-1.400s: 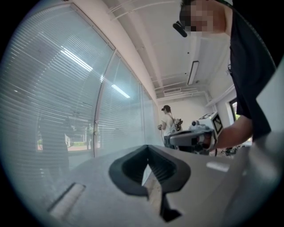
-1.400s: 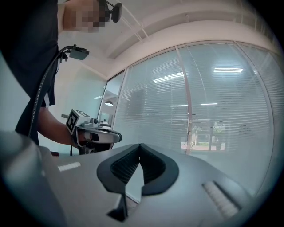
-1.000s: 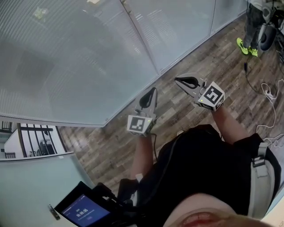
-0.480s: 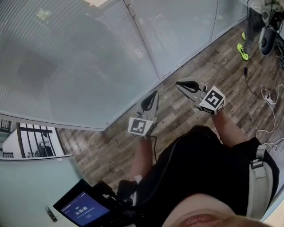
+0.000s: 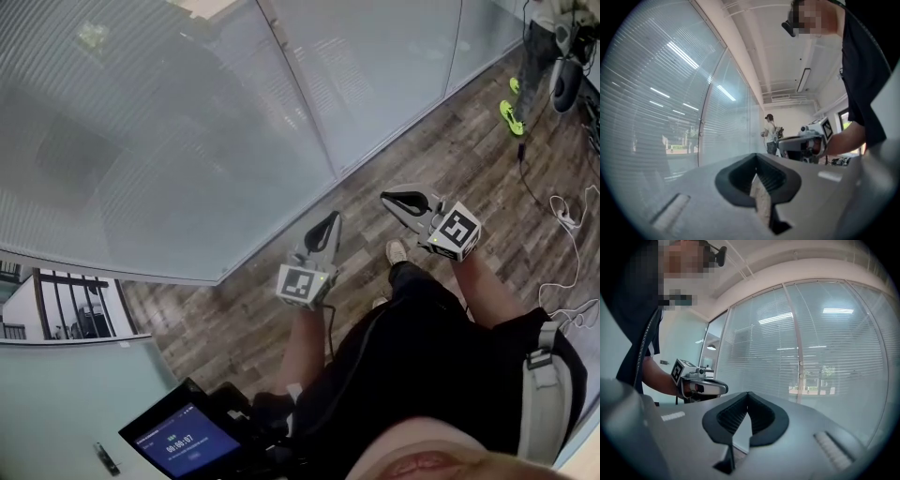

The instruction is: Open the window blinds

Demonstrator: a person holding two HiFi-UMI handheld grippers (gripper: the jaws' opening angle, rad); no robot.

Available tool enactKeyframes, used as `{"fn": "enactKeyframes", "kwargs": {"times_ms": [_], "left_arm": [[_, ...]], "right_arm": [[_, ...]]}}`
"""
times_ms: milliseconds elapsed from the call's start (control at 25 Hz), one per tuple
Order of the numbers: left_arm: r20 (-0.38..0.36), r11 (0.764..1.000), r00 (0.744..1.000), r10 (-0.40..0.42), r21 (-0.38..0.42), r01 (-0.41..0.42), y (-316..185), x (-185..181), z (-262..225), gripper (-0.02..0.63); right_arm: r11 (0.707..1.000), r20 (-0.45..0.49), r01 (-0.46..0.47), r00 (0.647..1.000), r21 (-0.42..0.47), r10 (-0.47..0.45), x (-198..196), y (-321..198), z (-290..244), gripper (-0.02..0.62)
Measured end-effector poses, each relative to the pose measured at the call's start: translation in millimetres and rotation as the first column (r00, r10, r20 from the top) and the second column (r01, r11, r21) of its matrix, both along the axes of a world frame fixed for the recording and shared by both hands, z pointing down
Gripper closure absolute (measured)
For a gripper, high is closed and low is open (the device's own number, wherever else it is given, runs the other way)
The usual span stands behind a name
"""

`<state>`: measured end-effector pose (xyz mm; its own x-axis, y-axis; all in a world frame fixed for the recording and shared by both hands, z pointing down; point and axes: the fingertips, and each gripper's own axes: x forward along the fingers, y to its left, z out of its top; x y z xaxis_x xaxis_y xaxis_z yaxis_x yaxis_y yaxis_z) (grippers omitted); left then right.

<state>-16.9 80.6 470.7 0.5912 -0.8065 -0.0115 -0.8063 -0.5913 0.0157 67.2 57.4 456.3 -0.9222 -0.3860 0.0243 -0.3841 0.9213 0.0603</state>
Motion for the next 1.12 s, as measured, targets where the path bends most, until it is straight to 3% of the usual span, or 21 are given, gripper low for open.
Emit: {"fn": "enactKeyframes", "kwargs": {"times_ms": [560, 920, 1120], "left_arm": [[0.018, 0.998, 0.998, -0.057, -0.033, 0.058, -58, -11, 4, 0.603], [0.031, 0.997, 0.999, -0.045, -0.053, 0.046, -108, -12, 0, 0.603], [0.048, 0.993, 0.992, -0.116, -0.020, 0.117, -138, -13, -10, 0.603]], "right_arm": [[0.997, 0.006, 0.084, 0.996, 0.000, -0.084, -23, -62, 3, 0.589], [0.991, 0.028, 0.129, 0.991, 0.026, -0.130, -41, -122, -15, 0.589], [0.986, 0.036, 0.164, 0.986, 0.029, -0.165, -42, -149, -20, 0.589]]}}
